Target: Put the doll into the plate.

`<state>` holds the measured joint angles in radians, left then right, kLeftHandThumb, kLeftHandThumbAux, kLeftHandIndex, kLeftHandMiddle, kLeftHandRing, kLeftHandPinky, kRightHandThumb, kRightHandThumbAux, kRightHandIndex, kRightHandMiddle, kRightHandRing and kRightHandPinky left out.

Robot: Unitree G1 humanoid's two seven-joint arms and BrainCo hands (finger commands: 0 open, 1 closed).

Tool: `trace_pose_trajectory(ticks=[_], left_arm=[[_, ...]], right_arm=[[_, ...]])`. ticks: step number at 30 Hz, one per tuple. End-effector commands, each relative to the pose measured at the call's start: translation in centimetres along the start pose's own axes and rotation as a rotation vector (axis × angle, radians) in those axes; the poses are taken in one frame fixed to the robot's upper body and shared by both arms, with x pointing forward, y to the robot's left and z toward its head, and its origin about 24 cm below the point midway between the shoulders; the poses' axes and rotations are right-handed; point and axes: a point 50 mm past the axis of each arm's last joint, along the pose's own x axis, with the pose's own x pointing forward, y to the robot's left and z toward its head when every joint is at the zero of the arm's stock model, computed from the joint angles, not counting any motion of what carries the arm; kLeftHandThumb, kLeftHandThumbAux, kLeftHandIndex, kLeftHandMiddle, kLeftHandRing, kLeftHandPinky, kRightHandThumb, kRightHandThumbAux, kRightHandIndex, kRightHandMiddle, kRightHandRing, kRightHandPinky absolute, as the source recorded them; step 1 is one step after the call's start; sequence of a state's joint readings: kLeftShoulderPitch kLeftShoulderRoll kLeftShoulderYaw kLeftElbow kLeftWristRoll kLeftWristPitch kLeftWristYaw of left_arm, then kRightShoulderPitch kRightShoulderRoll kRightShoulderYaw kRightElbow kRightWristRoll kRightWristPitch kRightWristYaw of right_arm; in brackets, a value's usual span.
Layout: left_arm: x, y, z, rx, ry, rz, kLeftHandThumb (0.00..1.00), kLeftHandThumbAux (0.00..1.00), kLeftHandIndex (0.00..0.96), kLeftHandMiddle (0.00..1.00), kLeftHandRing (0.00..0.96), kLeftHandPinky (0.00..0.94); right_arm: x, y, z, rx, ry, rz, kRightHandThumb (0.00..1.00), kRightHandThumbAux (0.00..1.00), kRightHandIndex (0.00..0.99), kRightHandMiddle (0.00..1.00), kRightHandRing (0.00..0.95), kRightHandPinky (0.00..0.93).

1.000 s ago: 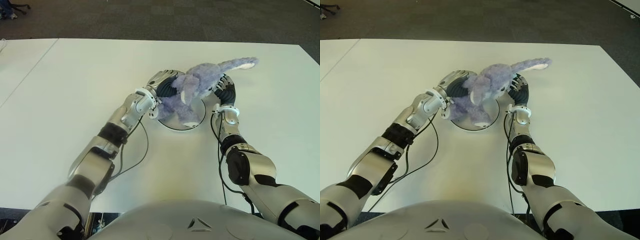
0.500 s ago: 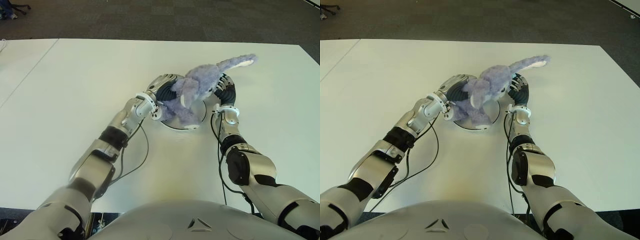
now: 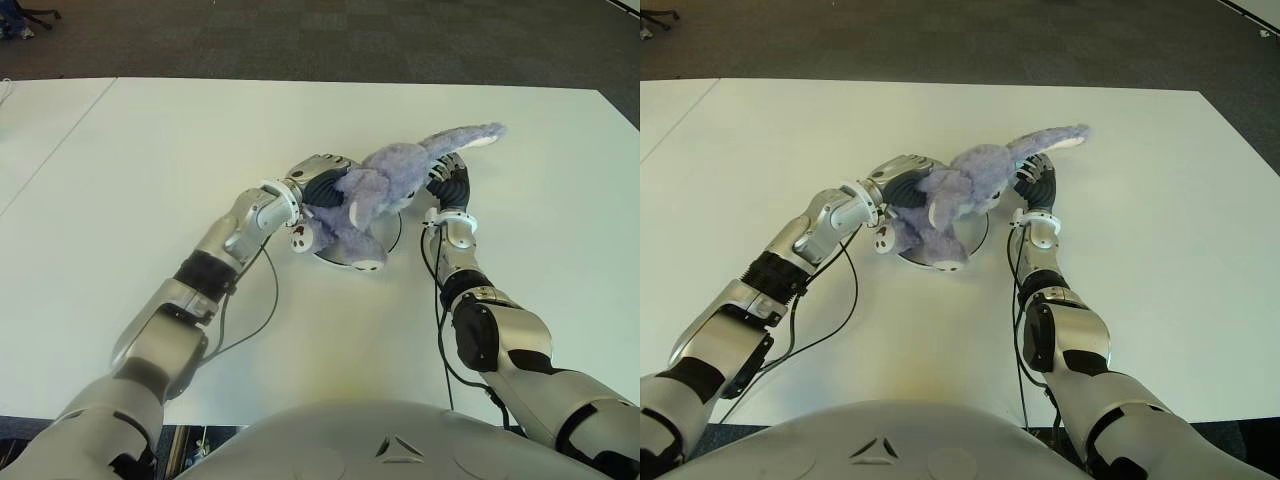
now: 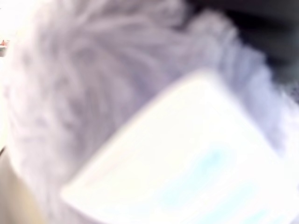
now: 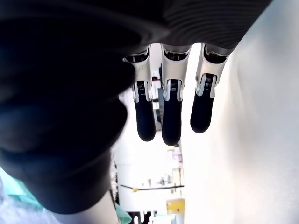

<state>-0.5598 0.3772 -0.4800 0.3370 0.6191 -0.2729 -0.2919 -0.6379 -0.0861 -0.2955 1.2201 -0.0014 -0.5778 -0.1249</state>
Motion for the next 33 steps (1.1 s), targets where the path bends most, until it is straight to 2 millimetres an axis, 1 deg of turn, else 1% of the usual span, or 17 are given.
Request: trace_pose_trajectory(ticks=[1,2,3,6,8,10,11,12,13,16,17,20,27,33], left_arm=[[-1.2,-3.3,-1.3,0.028,0.076,-0.234,0.415,0.580,0.023,0.242,0.308,0.329],[-1.3,-3.0,-1.3,0.032,0.074,-0.246,0.408,0.585,0.017,0.233,0.300,0.323],[-1.4,-2.8,-1.3,0.034,0.072,-0.254,0.385,0.604,0.004,0.189,0.253,0.287],[-1.6,-2.5,-1.3,0.042,0.067,-0.284,0.368,0.614,0.000,0.158,0.217,0.250],[-1.6,-2.4,-1.2,0.053,0.065,-0.307,0.329,0.615,0.000,0.109,0.154,0.168],[-1.6,-2.2,-1.2,0.072,0.063,-0.331,0.319,0.611,0.000,0.094,0.132,0.129],[-1.7,-2.1,-1.2,0.081,0.062,-0.342,0.293,0.585,0.000,0.054,0.071,0.032],[-1.7,-2.0,-1.2,0.094,0.059,-0.350,0.289,0.581,0.000,0.047,0.061,0.016],[-1.7,-2.0,-1.2,0.102,0.057,-0.355,0.269,0.546,0.000,0.017,0.015,0.003],[-1.8,-1.8,-1.2,0.110,0.051,-0.346,0.255,0.513,0.000,0.000,0.000,0.000],[-1.8,-1.7,-1.3,0.110,0.049,-0.340,0.246,0.485,0.000,0.000,0.000,0.000],[-1.9,-1.5,-1.4,0.103,0.043,-0.307,0.230,0.448,0.000,0.000,0.000,0.000],[-2.0,-1.4,-1.5,0.088,0.026,-0.248,0.203,0.397,0.000,0.000,0.000,0.000],[-2.0,-1.2,-1.9,0.066,0.022,-0.209,0.179,0.375,0.000,0.000,0.000,0.000]], right_arm=[[-7.8,-0.6,-10.0,-0.030,0.480,-0.027,0.077,0.890,0.223,0.280,0.288,0.293],[-7.8,-0.6,-10.0,-0.035,0.479,-0.025,0.077,0.890,0.222,0.279,0.287,0.292],[-7.8,-0.6,-10.0,-0.039,0.478,-0.023,0.076,0.889,0.219,0.276,0.283,0.290],[-7.7,-0.6,-10.0,-0.042,0.478,-0.020,0.071,0.892,0.216,0.274,0.280,0.291],[-7.7,-0.6,-10.0,-0.039,0.481,-0.018,0.074,0.904,0.215,0.270,0.274,0.279],[-7.7,-0.6,-10.0,-0.034,0.484,-0.016,0.079,0.906,0.215,0.269,0.273,0.277],[-7.7,-0.5,-10.0,-0.031,0.485,-0.016,0.095,0.909,0.216,0.267,0.268,0.269],[-7.7,-0.5,-10.0,-0.026,0.485,-0.014,0.098,0.909,0.217,0.266,0.268,0.267],[-7.7,-0.5,-10.0,-0.024,0.485,-0.013,0.100,0.908,0.209,0.257,0.257,0.253],[-7.7,-0.4,-10.0,-0.025,0.481,-0.012,0.083,0.907,0.201,0.250,0.247,0.244],[-7.7,-0.4,-10.0,-0.027,0.481,-0.012,0.074,0.908,0.201,0.252,0.249,0.253],[-7.7,-0.4,-10.0,-0.021,0.483,-0.013,0.069,0.911,0.211,0.261,0.260,0.272],[-7.8,-0.5,-10.0,-0.011,0.484,-0.018,0.072,0.908,0.216,0.269,0.272,0.286],[-7.7,-0.4,-9.9,0.002,0.476,-0.018,0.073,0.917,0.221,0.278,0.281,0.290]])
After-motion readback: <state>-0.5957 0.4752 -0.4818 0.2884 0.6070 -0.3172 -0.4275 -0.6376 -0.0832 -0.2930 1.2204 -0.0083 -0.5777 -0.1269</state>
